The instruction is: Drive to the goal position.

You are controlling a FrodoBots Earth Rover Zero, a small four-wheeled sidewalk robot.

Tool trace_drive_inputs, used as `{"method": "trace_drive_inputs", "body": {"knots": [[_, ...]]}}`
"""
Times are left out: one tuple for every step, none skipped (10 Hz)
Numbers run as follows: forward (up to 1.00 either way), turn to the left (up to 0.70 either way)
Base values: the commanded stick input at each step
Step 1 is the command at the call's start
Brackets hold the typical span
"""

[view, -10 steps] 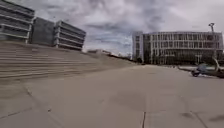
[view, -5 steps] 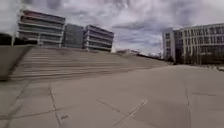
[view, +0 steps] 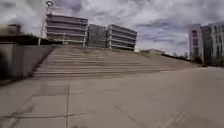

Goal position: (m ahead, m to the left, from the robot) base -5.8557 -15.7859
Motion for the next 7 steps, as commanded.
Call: {"method": "trace_drive_inputs", "body": {"knots": [[0.70,-0.35],[0.70,-0.35],[0.70,-0.35],[0.70,-0.35],[0.70,-0.05],[0.70,0.00],[0.70,0.00]]}}
